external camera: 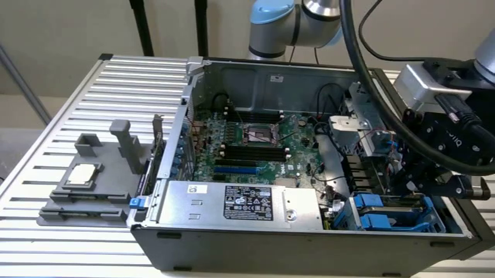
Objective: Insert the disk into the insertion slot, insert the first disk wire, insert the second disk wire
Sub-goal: 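Insert the second disk wire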
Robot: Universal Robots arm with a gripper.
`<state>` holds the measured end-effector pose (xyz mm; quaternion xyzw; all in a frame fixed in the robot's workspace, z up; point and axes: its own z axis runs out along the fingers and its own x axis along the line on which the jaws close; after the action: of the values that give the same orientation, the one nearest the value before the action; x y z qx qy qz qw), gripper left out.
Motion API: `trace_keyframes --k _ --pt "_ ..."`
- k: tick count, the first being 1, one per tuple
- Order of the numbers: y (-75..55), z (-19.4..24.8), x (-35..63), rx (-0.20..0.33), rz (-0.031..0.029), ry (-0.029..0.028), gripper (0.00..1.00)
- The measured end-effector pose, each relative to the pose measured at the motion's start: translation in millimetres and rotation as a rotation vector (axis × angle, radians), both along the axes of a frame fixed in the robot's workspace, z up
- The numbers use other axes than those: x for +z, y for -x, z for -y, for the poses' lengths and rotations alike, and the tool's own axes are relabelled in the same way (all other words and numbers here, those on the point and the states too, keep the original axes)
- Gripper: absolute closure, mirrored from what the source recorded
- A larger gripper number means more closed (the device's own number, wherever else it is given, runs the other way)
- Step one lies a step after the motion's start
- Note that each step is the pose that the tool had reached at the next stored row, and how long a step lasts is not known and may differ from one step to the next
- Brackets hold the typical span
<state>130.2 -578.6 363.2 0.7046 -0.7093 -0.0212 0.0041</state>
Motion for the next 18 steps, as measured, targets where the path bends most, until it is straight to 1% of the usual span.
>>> trace_keyframes --k 1,3,6,11,12,14,18 --pt "0.8 1.0 -0.7 0.001 0.0043 -0.0055 0.84" --pt "2.4 3.0 -2.4 0.001 0.0107 -0.0149 0.84" --pt "3.2 4.8 -5.9 0.001 0.0186 -0.0255 0.84" --pt "3.3 4.9 -10.8 0.002 0.0349 -0.0435 0.84" --pt "3.4 4.9 -12.2 0.002 0.0372 -0.0467 0.84" --pt "3.4 5.2 -14.7 0.003 0.0392 -0.0506 0.84" --pt "3.5 5.7 -17.5 0.003 0.0396 -0.0554 0.84"
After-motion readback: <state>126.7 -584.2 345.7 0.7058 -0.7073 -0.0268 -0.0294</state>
